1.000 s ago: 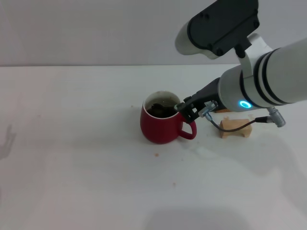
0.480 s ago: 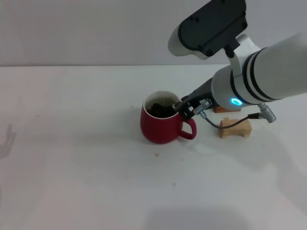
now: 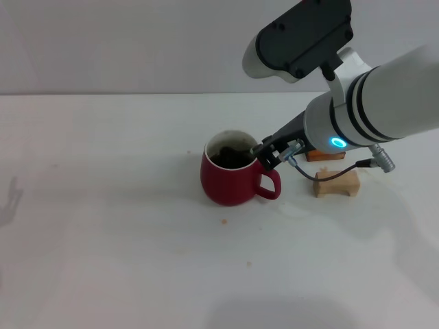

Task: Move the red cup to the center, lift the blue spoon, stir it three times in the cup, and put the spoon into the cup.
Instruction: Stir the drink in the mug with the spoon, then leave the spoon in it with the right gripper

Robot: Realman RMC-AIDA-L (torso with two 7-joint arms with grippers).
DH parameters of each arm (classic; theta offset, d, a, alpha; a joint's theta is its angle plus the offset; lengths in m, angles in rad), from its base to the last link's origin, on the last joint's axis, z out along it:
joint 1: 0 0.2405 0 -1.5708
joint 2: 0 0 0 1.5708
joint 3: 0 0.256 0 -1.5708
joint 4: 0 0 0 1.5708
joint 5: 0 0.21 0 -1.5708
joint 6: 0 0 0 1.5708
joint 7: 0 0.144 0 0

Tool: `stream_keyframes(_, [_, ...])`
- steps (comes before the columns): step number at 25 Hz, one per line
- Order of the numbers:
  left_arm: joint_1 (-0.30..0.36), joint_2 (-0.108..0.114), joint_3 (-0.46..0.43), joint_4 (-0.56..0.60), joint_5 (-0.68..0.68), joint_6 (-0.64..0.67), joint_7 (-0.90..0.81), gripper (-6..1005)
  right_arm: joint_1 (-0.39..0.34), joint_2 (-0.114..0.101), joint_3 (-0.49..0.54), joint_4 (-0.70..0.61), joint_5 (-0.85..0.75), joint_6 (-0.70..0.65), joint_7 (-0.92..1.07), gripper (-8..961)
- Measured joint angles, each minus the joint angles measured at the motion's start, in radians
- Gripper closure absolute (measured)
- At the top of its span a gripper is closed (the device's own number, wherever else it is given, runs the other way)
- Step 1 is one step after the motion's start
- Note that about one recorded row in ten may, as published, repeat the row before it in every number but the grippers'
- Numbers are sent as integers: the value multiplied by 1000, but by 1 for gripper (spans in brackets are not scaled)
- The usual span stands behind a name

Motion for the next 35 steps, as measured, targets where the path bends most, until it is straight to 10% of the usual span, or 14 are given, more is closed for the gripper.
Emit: stream_keyframes(35, [-9,0,2,4,-2,0,0,152,6,1,-29,-11,49,-12,1,828])
